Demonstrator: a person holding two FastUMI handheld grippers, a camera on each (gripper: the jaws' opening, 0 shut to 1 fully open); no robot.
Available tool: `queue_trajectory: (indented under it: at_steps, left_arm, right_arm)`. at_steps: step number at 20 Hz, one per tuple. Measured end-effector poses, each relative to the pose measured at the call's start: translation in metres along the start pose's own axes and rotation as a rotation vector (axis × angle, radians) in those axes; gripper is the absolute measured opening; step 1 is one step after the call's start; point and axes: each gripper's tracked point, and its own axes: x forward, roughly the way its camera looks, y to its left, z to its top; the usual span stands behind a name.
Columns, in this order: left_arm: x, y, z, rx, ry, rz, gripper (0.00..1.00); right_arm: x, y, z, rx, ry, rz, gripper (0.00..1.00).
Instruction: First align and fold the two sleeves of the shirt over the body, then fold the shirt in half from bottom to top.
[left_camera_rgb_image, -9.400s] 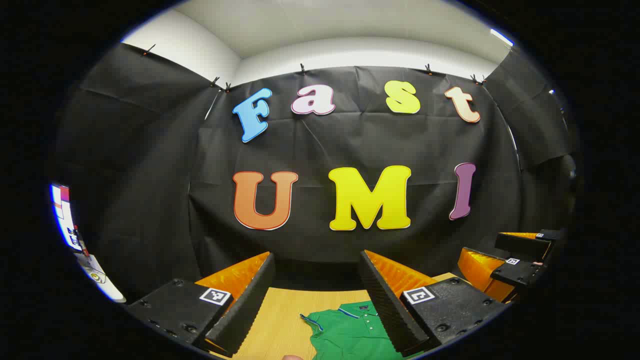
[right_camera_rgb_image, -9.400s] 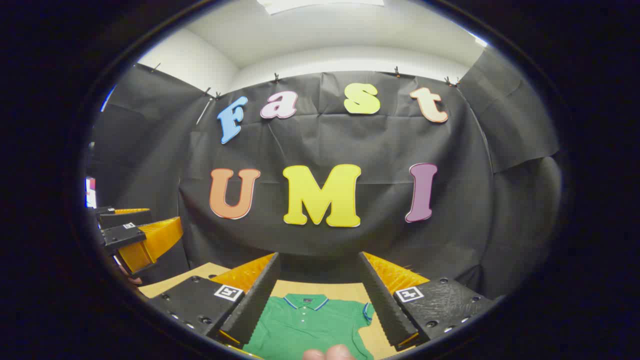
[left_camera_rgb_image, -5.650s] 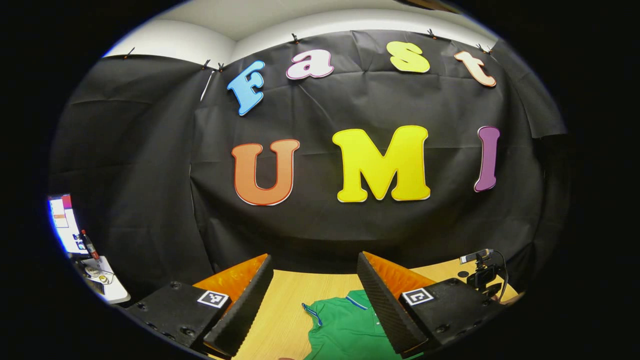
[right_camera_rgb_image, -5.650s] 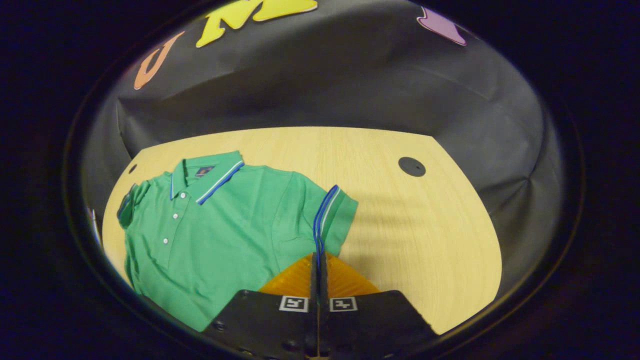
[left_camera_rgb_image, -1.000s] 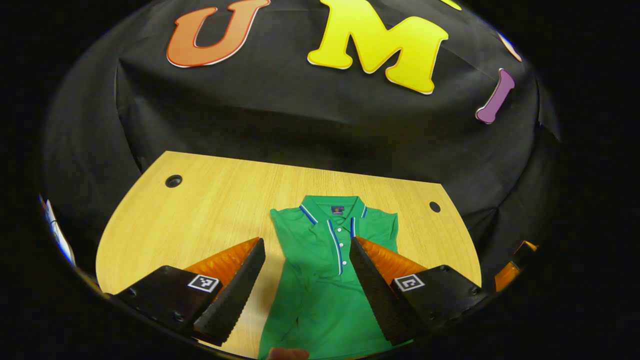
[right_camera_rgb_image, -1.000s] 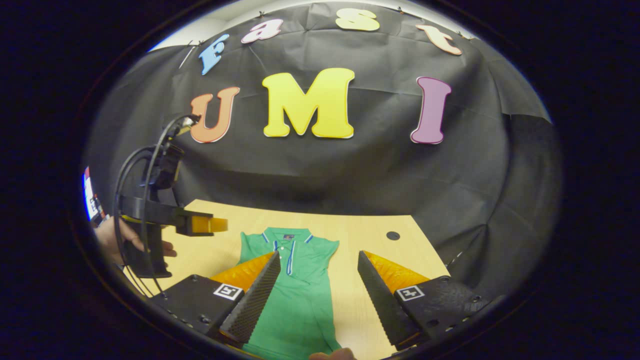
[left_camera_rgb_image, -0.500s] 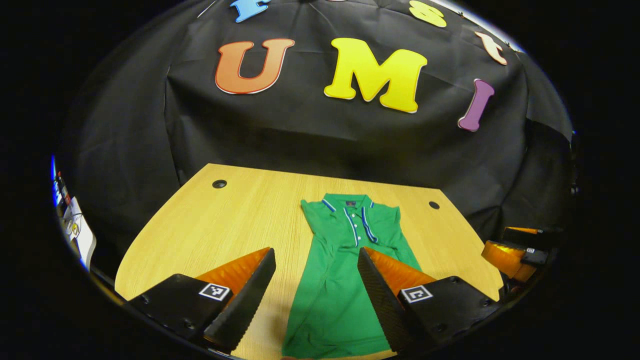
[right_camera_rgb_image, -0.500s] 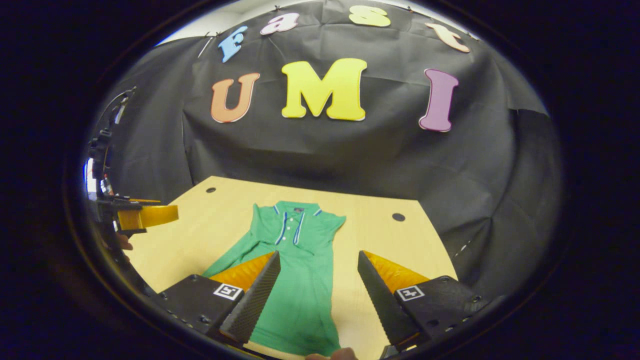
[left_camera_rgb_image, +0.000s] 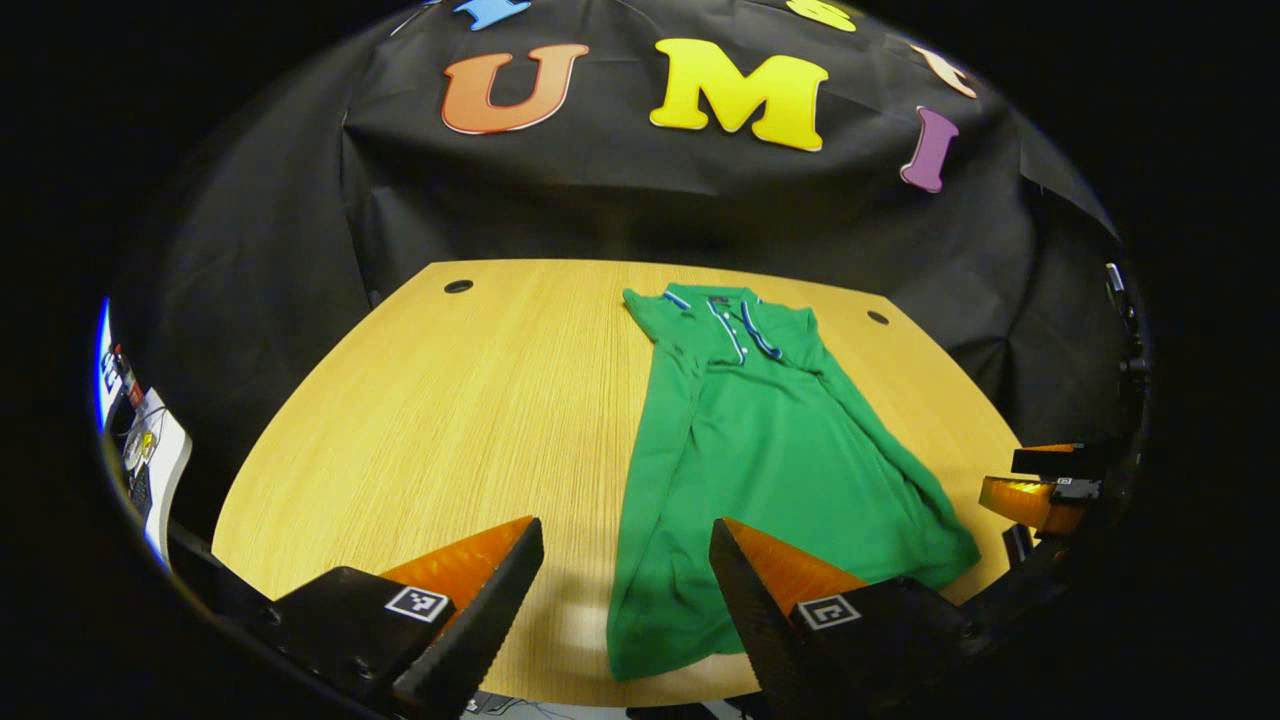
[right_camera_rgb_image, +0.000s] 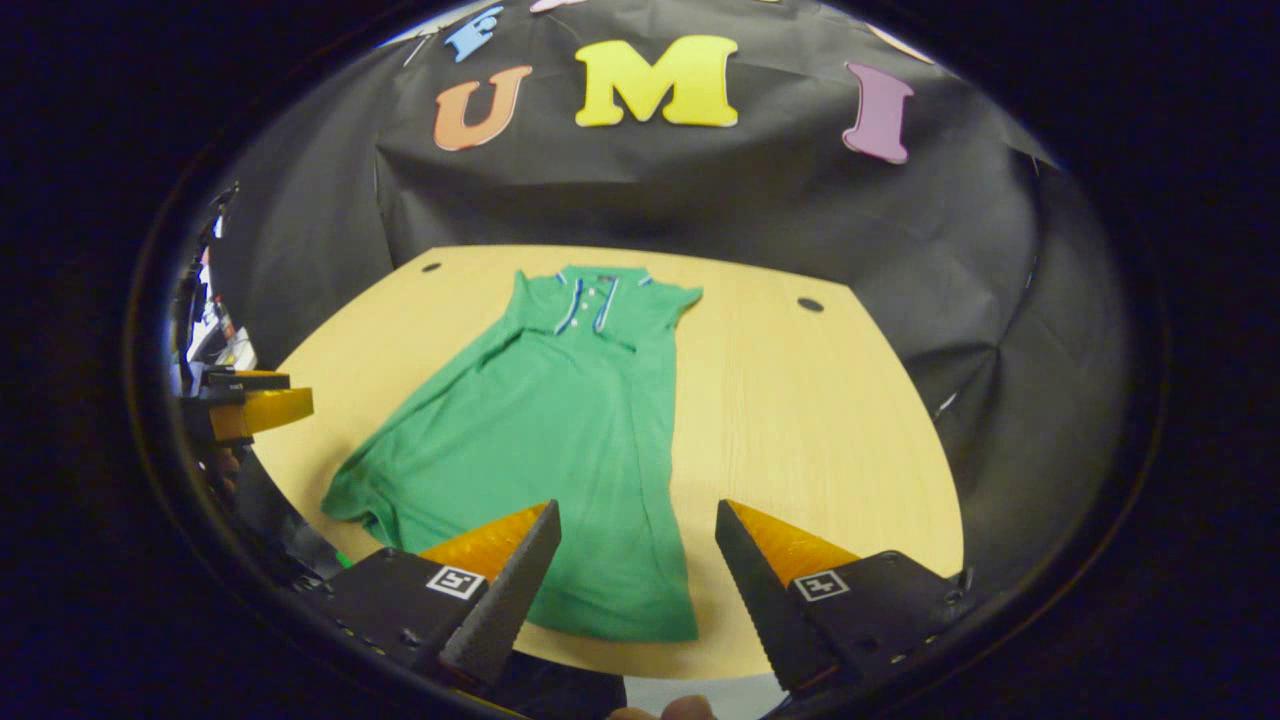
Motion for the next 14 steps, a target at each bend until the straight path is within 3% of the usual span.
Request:
queue_trajectory:
  at_steps: [5,14]
  left_arm:
    - [0.006,0.000,-0.058,0.009,0.108,-0.029,1.00]
    - [0.035,0.000,-0.083,0.022,0.155,-0.028,1.00]
  right_arm:
    - [0.014,-0.019,-0.047,0.029,0.089,-0.039,0.96]
    - [0.041,-0.015,-0.073,0.012,0.170,-0.020,0.96]
